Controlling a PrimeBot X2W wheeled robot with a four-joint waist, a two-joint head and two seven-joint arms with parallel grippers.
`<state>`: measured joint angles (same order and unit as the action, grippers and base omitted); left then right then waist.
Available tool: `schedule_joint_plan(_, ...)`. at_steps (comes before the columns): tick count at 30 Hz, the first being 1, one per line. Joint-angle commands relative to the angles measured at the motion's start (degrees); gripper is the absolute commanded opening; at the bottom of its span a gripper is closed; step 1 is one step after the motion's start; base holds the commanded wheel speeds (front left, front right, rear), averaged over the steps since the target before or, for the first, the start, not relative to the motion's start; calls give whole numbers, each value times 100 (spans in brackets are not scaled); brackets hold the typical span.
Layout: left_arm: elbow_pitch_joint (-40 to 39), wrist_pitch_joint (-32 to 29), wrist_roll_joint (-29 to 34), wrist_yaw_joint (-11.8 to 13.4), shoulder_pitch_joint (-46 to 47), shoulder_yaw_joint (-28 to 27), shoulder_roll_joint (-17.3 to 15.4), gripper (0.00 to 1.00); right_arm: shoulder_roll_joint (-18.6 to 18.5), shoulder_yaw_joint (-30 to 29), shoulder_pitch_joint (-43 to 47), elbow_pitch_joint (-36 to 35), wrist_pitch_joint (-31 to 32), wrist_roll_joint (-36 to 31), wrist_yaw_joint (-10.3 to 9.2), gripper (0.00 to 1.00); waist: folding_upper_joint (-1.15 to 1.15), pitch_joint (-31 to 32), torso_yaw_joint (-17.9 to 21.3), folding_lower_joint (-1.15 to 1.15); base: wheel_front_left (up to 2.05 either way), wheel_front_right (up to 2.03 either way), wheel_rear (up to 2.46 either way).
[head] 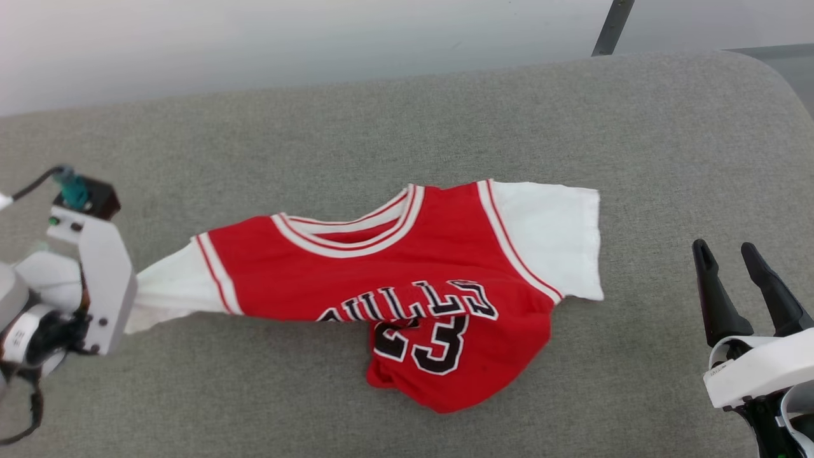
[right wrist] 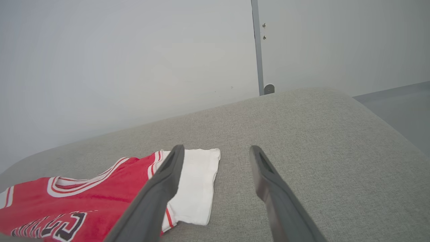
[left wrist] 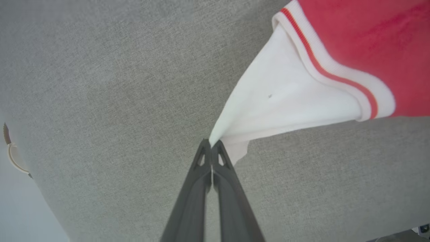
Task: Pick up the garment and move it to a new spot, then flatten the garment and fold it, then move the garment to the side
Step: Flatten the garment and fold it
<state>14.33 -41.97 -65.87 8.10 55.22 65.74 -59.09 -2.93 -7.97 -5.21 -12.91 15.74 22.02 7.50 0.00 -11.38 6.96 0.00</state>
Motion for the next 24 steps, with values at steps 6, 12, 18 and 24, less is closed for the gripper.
schedule_joint_plan(6,198,219,-77,164,-339,31,-15,0,8,0,38,-49,38,-27,-2,100,0,-34,37,0,0,0,0)
schedule_joint_plan(12,558,844,-249,206,-536,-167,249,100,8,20,33,-51,33,-16,-2,100,0,-13,30,0,0,0,0)
schedule_joint_plan(18,715,1118,-256,103,-517,-246,365,100,8,12,88,-54,62,-56,-2,100,0,120,-53,0,0,0,0)
schedule_joint_plan(24,597,1528,-255,-6,-631,-325,392,100,8,81,161,-65,22,-83,-2,100,0,426,-189,0,0,0,0)
